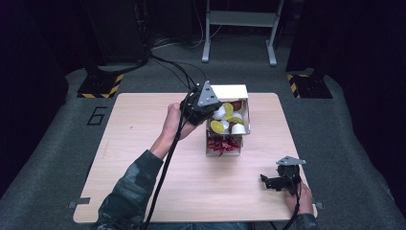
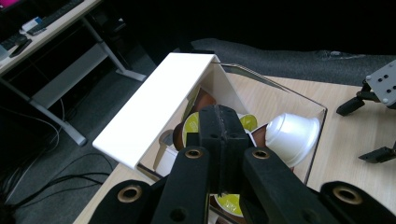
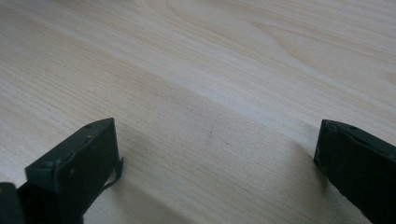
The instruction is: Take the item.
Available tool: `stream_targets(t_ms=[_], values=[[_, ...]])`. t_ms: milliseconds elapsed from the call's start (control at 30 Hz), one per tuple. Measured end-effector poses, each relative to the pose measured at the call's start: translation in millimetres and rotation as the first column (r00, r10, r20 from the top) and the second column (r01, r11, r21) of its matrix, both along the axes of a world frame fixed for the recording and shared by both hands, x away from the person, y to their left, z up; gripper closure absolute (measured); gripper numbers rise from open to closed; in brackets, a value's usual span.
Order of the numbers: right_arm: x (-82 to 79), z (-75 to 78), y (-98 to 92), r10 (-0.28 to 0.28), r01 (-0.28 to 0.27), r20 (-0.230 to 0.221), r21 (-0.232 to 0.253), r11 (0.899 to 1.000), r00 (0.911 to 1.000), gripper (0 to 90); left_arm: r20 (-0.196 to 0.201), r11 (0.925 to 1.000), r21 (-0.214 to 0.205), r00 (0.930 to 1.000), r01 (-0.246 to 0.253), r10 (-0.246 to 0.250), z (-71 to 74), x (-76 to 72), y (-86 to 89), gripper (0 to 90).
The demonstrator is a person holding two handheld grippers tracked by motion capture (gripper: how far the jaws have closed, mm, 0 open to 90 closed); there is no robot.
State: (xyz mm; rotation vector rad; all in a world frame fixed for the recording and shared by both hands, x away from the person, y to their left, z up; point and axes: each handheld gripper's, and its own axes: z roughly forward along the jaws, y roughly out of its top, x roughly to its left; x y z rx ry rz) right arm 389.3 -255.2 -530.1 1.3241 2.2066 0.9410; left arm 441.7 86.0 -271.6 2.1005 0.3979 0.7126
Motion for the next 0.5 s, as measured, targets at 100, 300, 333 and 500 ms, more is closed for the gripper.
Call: stream_targets(t_ms=[100,300,333,500], values=[[0.2,0.2,-0.7,0.01,-0.01,0.0,-0.005,1.0,1.0,0.0,0.008,1.0,-0.007,1.0,-0.002,0.002,2.6,-2.6,4.1,90.0],[0.0,0.2,-0.6,0.008,-0.008,-0.001,-0.004,1.0,1.0,0.0,0.019,0.9998,-0.014,0.9997,-0.013,0.013,7.9,-7.6,15.0,90.0],[-0.1,0.0,0.1,-0.002,0.002,0.0,0.001,1.0,1.0,0.0,0.023,0.9998,-0.012,0.9996,-0.015,0.015,8.6,-8.1,17.5,90.0],[-0.1,0.2,-0.5,0.007,-0.007,-0.002,-0.002,1.0,1.0,0.0,0.029,0.9989,-0.028,0.9989,-0.037,0.038,10.4,-11.2,30.8,90.0]])
